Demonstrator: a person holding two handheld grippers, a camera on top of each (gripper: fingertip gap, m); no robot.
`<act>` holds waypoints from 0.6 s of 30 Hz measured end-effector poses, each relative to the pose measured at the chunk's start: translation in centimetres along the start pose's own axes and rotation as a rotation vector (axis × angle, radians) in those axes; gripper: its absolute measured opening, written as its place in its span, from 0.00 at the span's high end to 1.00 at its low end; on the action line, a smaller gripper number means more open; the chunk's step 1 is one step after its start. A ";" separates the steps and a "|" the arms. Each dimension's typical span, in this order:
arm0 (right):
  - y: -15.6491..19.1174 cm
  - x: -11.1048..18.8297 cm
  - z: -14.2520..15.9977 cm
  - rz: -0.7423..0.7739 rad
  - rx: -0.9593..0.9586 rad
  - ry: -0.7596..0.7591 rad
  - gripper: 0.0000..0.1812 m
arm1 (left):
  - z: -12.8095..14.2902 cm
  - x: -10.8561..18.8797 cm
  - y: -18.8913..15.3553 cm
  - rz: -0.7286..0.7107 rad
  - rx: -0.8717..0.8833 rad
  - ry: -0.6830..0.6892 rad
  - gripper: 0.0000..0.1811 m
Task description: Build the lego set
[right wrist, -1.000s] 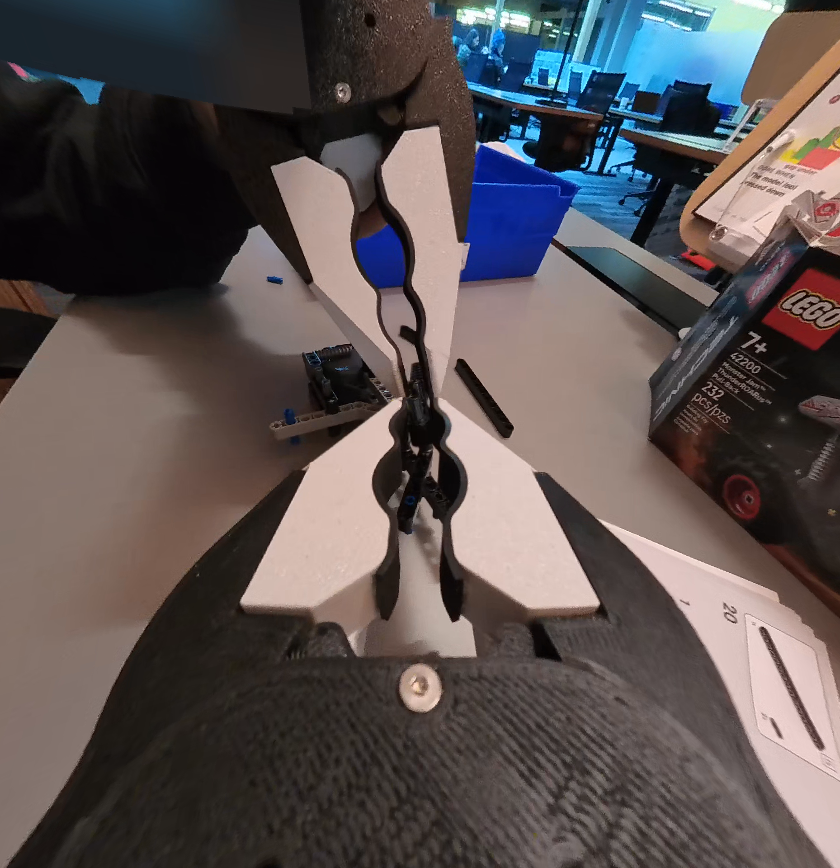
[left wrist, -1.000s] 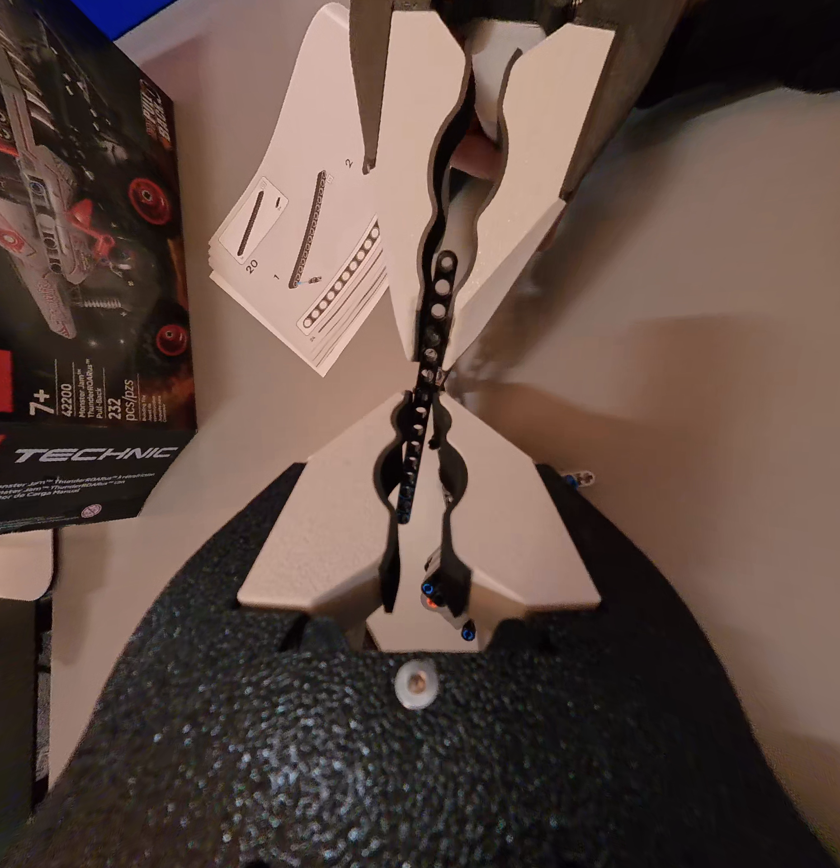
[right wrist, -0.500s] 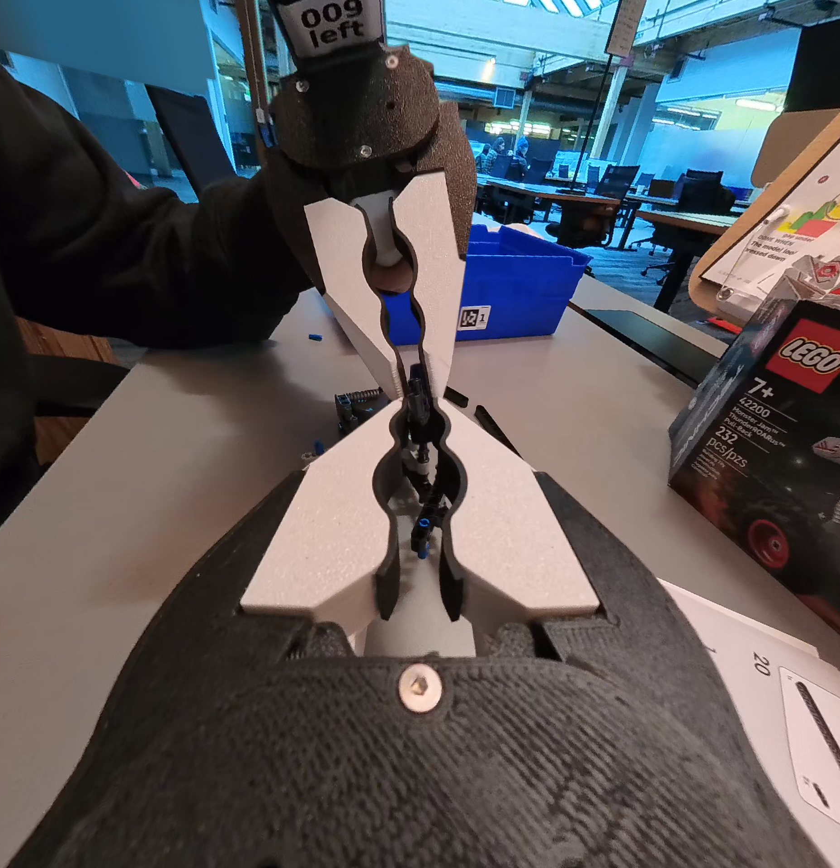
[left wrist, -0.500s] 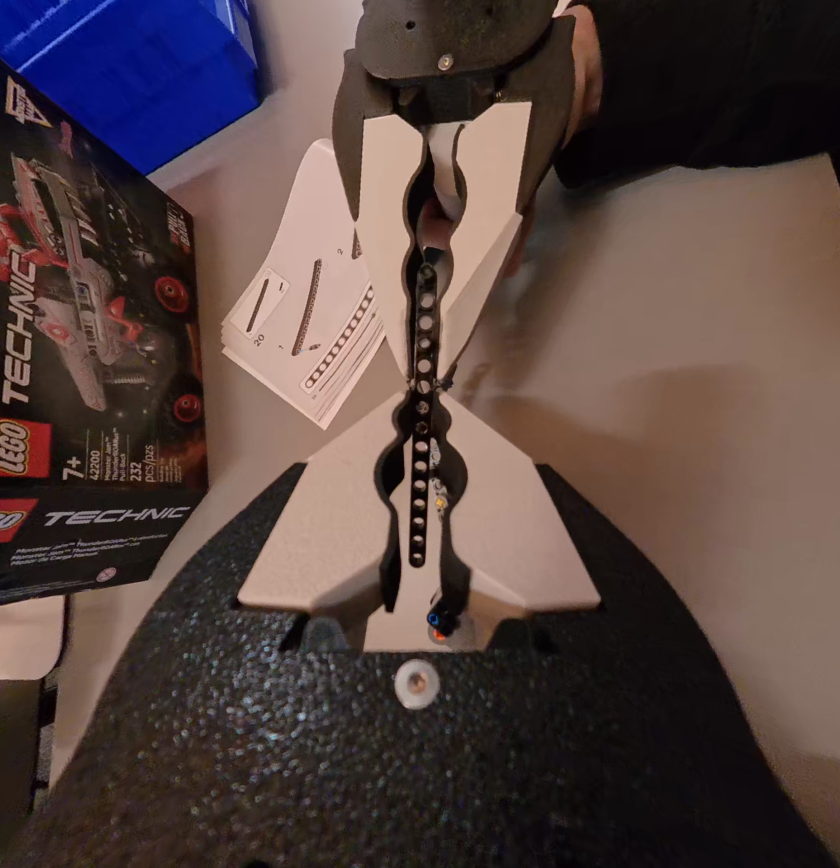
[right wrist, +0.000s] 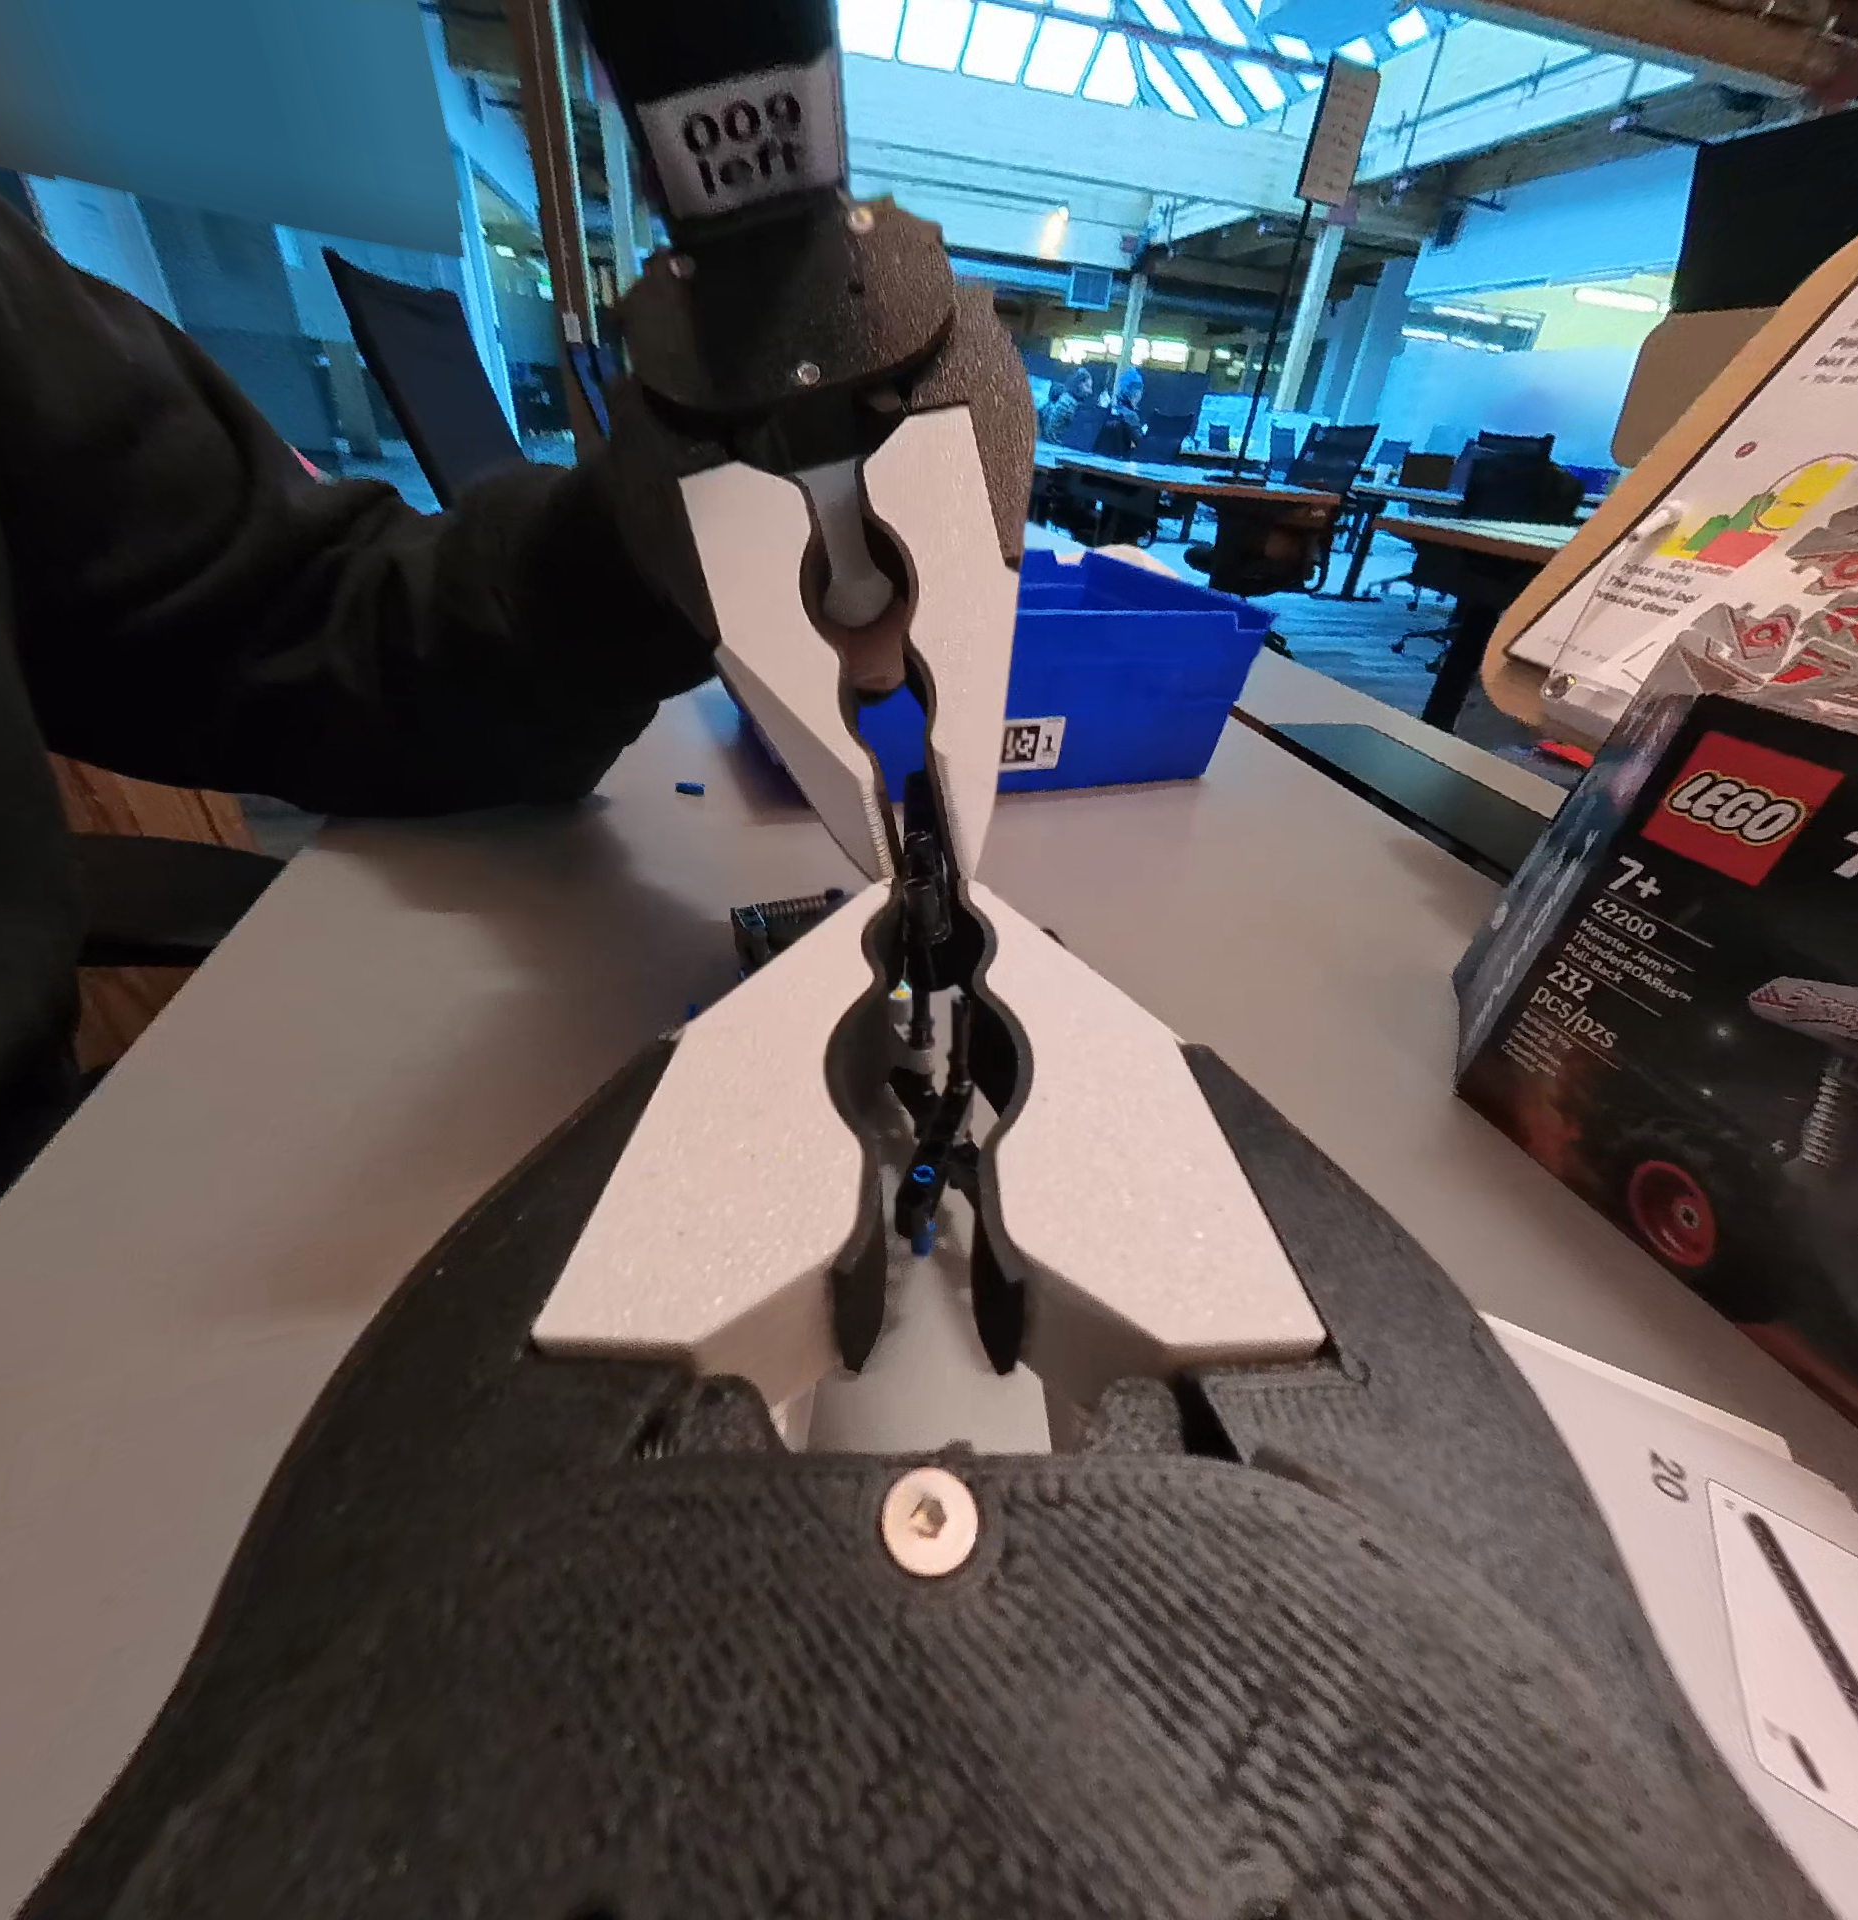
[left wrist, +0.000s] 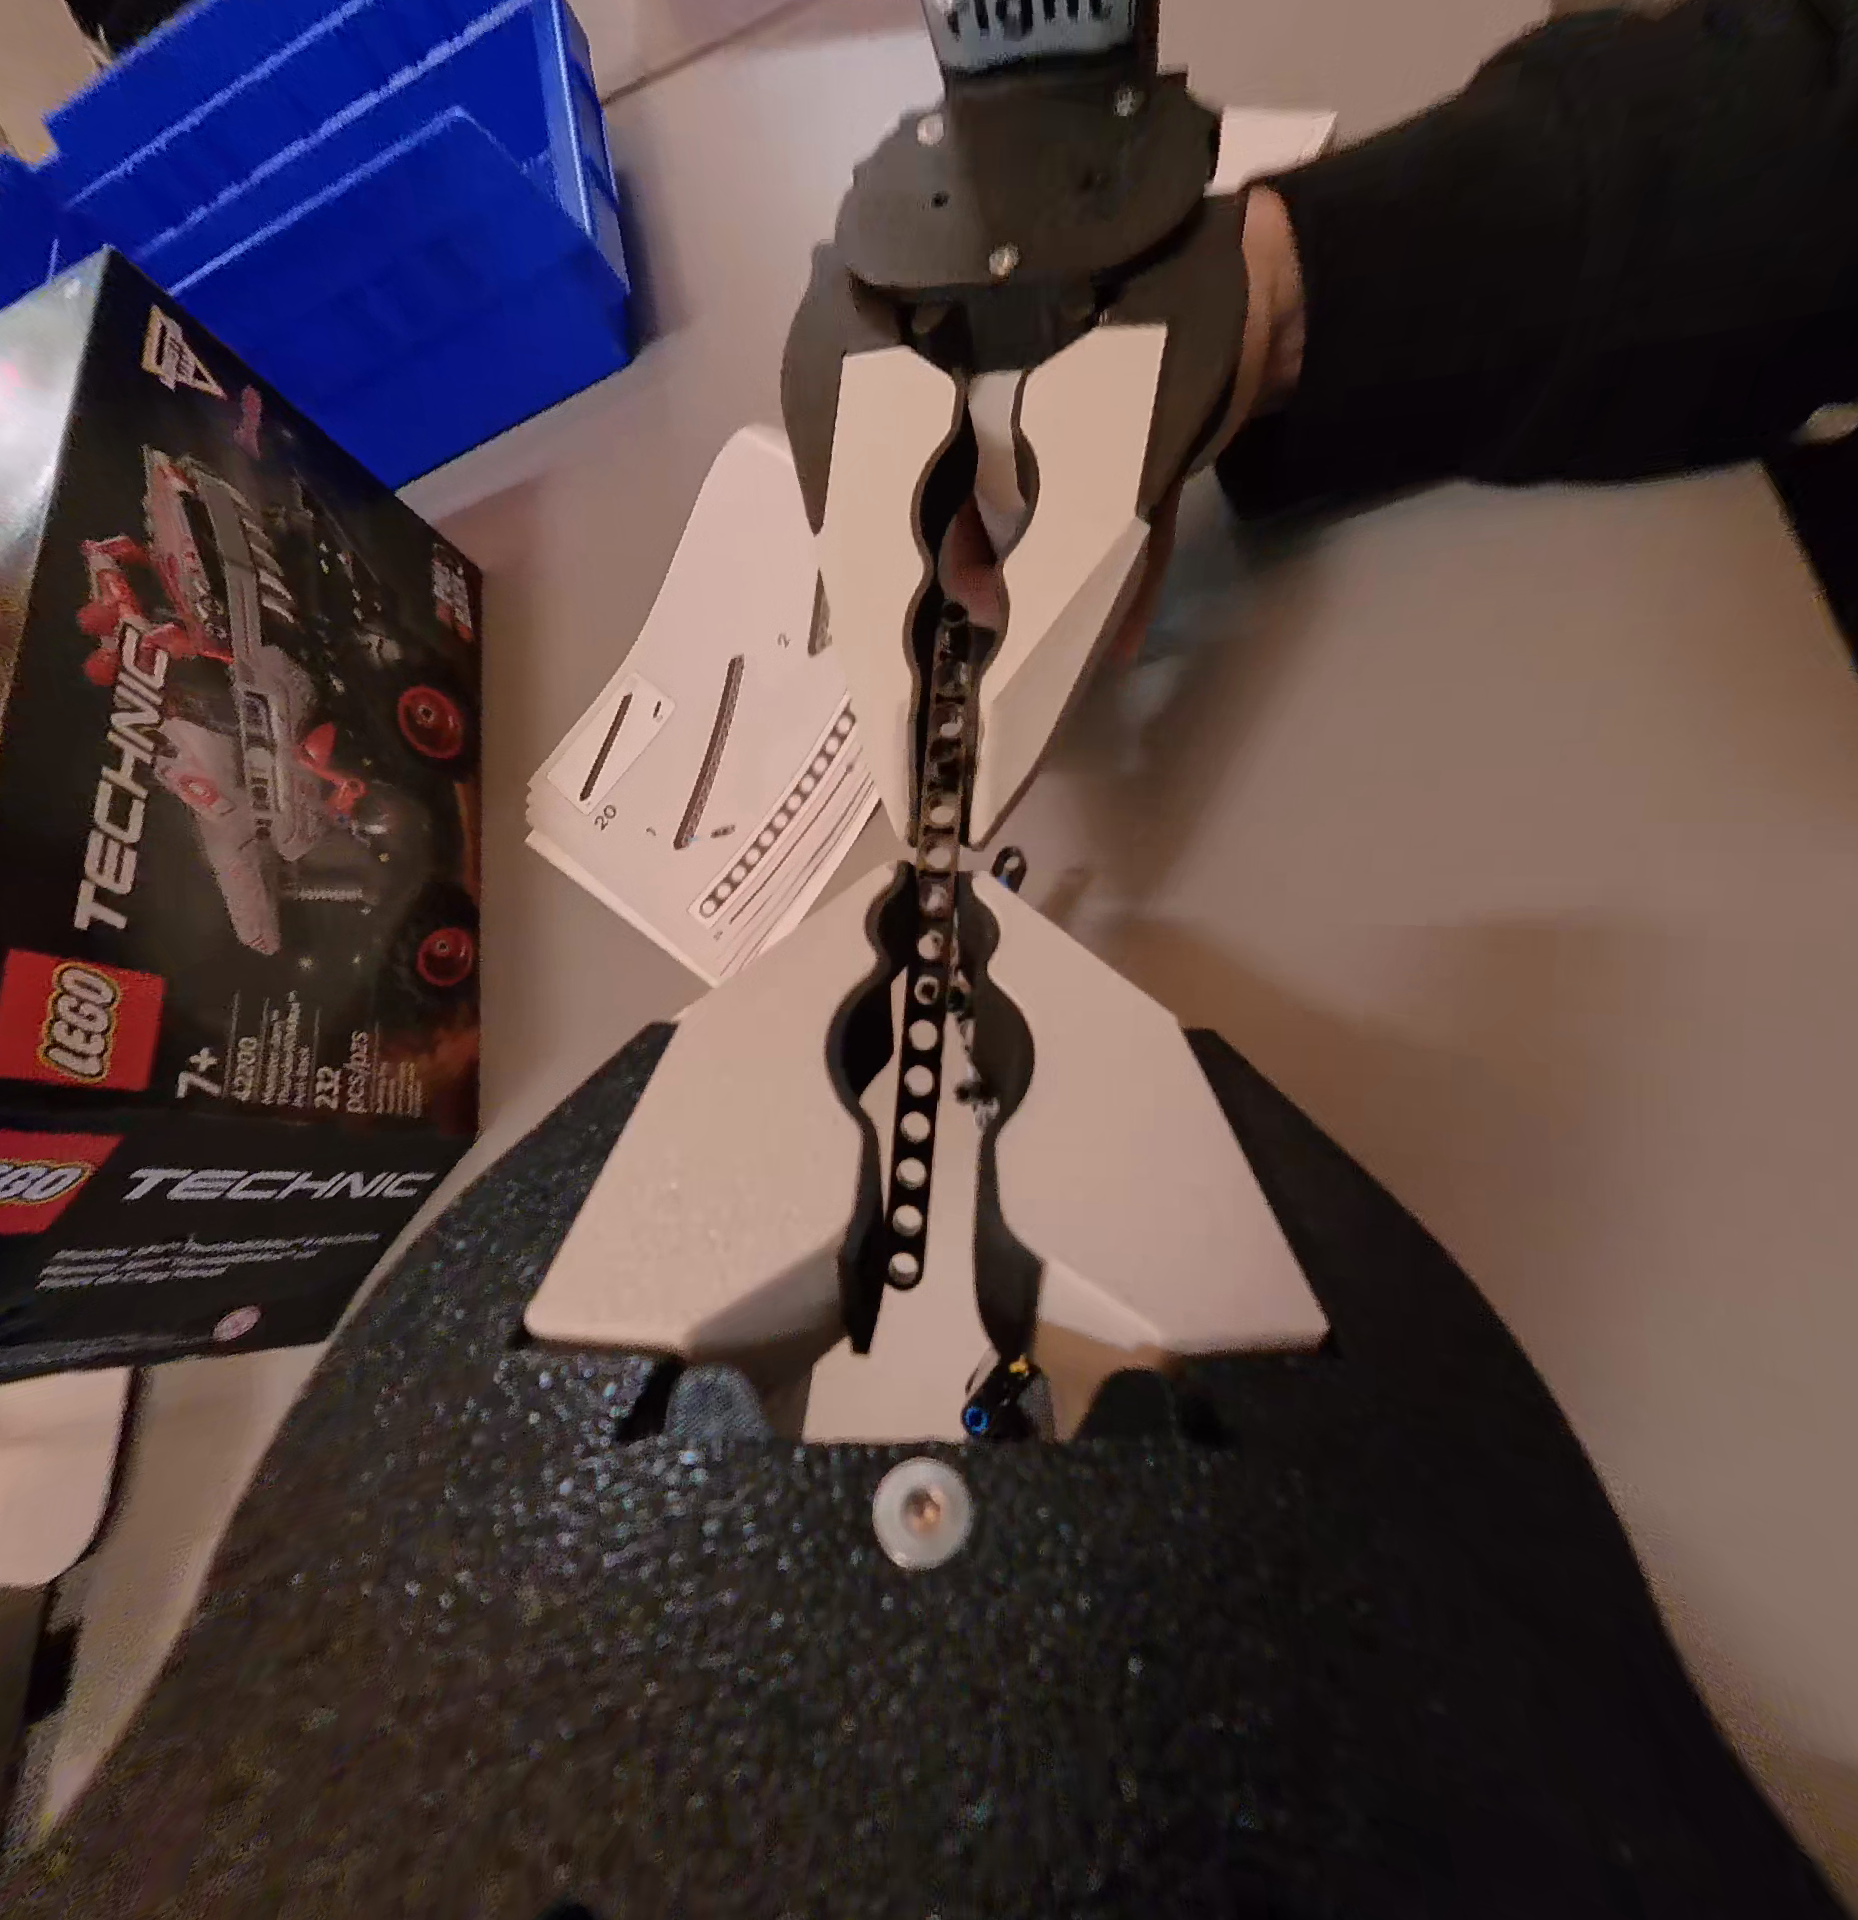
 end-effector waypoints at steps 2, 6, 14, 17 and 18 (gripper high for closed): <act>0.1 0.1 -0.2 -0.007 0.002 -0.022 0.97 | -0.1 0.2 0.1 0.010 0.020 -0.044 0.97; 0.2 0.2 -0.5 -0.015 0.002 -0.054 0.97 | -0.4 0.6 0.3 0.005 0.023 -0.089 0.97; 0.6 0.3 -0.9 -0.036 0.011 -0.091 0.97 | -0.6 1.0 0.5 0.051 0.090 -0.194 0.97; 0.5 0.3 -1.0 -0.029 0.016 -0.098 0.98 | -0.5 1.1 0.6 0.059 0.116 -0.211 0.97; 0.5 0.2 -0.9 -0.028 0.015 -0.082 0.97 | -0.4 1.0 0.6 0.068 0.117 -0.199 0.97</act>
Point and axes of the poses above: each gripper's, where its closed fingertips meet, x back along the fingers, z out of its underside, y = z × x across the jaws, the point moved 7 cm from there along x, back along the fingers, and after that the axes turned 12 degrees about -x, right-handed, at the moved point
